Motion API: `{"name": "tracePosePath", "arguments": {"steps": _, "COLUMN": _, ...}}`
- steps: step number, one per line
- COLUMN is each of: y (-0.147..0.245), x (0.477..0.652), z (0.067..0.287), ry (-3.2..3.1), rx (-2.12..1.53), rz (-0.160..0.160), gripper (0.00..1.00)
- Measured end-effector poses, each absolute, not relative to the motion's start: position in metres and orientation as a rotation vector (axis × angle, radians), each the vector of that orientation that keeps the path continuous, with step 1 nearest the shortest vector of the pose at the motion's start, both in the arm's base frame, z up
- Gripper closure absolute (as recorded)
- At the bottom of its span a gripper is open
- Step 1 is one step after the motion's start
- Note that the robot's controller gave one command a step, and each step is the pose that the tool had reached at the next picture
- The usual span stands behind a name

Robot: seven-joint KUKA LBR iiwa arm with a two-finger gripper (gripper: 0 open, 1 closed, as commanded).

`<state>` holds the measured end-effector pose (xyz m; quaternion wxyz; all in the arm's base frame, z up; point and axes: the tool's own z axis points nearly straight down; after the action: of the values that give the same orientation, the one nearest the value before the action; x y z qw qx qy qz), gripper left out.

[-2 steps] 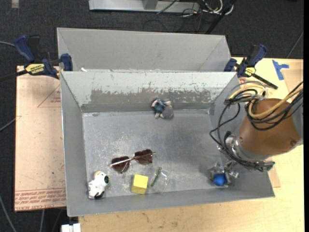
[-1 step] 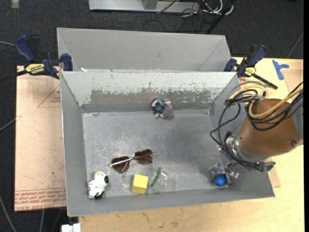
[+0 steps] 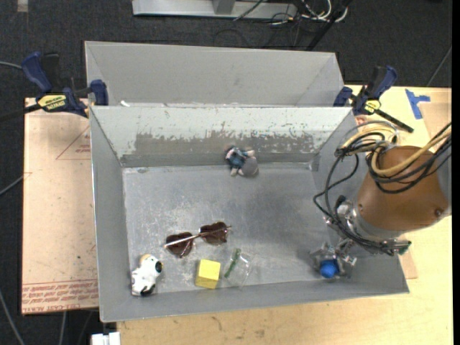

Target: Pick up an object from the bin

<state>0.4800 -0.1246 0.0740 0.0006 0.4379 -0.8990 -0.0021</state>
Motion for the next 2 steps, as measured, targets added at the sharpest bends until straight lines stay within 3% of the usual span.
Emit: {"name": "tracePosePath", "arguments": {"steps": 2, "y": -0.124, "x": 0.48, "z": 0.098, "ry": -2.825, "rx": 1.372, "rz": -0.007, "gripper": 1.0}}
